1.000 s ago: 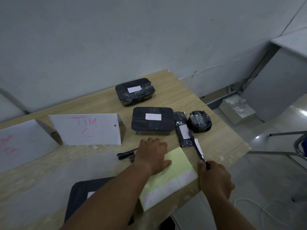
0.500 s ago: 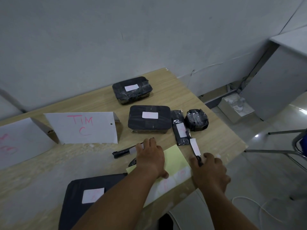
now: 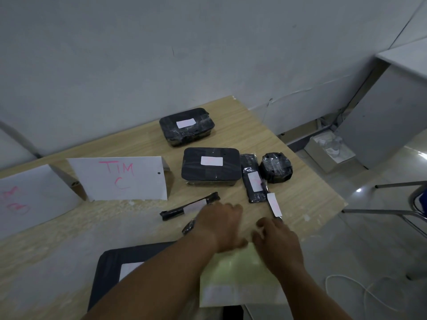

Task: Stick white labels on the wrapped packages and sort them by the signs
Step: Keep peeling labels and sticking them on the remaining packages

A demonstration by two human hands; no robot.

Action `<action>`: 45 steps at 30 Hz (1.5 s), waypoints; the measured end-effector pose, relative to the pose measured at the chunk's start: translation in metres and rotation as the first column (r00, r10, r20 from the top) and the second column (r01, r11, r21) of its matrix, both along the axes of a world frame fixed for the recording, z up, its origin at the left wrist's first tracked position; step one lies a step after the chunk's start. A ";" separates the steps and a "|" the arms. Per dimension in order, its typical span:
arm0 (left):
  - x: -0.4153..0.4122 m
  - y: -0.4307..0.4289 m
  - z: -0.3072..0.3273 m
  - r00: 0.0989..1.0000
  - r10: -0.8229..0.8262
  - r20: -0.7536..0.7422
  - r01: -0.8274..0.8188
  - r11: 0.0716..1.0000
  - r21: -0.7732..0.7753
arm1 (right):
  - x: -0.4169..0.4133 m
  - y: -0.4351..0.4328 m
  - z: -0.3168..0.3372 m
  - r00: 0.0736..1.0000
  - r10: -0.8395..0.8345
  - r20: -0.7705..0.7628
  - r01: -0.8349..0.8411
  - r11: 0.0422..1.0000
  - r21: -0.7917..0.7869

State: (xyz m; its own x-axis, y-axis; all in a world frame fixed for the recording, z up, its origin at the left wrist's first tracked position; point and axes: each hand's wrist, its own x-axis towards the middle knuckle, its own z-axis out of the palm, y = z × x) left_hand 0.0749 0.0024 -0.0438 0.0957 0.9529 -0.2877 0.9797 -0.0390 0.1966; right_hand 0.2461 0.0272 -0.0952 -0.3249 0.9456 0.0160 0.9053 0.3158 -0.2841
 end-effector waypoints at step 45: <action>-0.044 -0.021 0.008 -0.245 0.741 0.625 -0.393 0.514 -0.763 | -0.038 -0.007 0.015 0.958 0.123 -0.258 -0.125 0.992 0.009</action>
